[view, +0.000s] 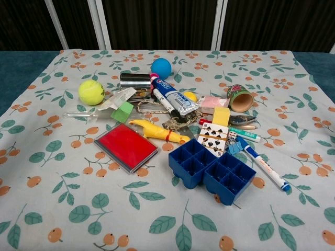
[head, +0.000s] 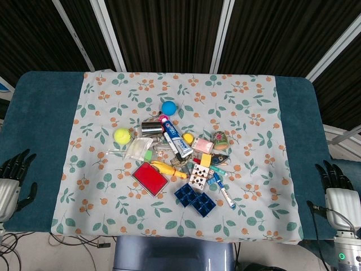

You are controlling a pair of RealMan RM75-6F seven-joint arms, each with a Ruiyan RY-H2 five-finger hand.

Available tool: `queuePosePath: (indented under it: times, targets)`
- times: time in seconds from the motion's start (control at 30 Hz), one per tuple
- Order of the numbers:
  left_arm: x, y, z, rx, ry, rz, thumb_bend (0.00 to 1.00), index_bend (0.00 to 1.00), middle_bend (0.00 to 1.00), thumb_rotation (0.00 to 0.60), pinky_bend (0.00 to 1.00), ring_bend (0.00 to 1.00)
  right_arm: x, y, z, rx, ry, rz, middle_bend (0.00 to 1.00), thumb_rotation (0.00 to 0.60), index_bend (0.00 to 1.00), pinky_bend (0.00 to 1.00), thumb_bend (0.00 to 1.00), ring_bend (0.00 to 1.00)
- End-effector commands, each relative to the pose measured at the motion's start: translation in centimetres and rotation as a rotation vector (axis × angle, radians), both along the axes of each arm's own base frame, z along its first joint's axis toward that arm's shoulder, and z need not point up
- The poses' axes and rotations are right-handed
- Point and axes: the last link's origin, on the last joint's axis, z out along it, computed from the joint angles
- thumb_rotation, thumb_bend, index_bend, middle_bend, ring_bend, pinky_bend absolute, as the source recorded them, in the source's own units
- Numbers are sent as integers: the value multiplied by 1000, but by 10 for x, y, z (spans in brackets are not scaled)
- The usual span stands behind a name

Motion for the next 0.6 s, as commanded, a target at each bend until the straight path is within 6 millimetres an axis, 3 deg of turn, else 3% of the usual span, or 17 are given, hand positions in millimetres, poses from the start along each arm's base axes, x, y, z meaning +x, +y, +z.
queuePosePath:
  times: [0.03, 0.47, 0.6]
  targets:
    - [0, 0, 0, 1, -1, -2, 506, 7, 0, 600, 116, 43, 1, 0, -1, 9, -20, 4, 75, 600, 123, 229, 164, 84]
    - [2, -3, -1, -1, -11, 1, 506, 7, 0, 600, 116, 43, 2, -1, -13, 107, -88, 6, 92, 600, 122, 229, 160, 84]
    - [1, -3, -2, -2, -17, 4, 507, 7, 0, 600, 116, 43, 17, -21, -15, 170, -133, 30, 109, 600, 121, 229, 159, 88]
